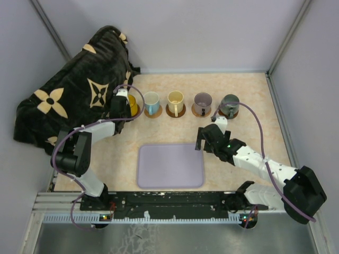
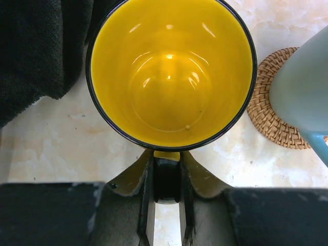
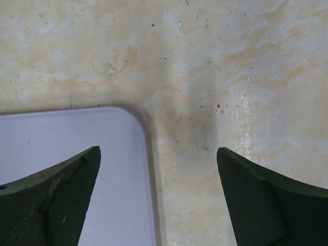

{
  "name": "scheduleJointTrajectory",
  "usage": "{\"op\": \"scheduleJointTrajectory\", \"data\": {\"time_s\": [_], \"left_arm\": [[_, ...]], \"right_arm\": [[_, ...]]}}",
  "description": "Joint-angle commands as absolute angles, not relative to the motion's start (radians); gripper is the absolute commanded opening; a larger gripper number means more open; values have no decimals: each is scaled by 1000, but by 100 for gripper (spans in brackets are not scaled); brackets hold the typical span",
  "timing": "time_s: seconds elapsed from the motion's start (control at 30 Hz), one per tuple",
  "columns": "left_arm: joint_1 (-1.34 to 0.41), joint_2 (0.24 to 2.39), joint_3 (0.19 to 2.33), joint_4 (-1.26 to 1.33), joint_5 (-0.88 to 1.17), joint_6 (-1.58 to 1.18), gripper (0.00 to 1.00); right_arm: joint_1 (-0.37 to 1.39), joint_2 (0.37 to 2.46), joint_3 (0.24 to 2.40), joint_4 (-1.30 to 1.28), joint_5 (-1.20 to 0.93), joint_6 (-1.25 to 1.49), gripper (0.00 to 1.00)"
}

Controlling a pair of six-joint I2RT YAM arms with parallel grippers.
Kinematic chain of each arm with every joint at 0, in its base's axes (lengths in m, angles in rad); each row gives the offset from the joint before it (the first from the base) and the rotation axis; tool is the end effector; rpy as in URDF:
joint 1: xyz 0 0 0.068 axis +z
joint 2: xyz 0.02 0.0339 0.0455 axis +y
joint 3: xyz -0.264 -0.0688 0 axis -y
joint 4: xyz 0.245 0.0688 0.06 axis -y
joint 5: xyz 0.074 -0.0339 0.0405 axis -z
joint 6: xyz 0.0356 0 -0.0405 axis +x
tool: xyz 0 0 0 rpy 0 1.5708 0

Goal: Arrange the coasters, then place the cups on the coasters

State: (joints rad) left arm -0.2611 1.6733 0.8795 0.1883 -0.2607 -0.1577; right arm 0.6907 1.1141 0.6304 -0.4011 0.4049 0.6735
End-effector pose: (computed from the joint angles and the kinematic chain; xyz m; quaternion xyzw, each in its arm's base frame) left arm 0.3412 -0.0817 0.1818 -0.0149 0.8802 0.0170 0.4741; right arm 0.1754 0.1268 0.2070 0.0597 0.9231 0.0607 0.3751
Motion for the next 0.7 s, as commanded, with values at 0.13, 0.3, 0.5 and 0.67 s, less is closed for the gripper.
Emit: {"op": "scheduleJointTrajectory", "data": {"time_s": [0.13,0.3,0.5,0.67], "left_arm": [[-253,1645,869,222,-271,-158,23],[-253,1633,860,206,-274,-167,32],[-254,1616,850,195,-279,-167,43],[-253,1605,844,187,-278,-172,46]], "right_arm": [[683,1116,663,-359,411,678,96],[683,1119,663,-354,406,679,96],[683,1119,660,-355,405,679,96],[683,1119,660,-352,403,681,96]]}}
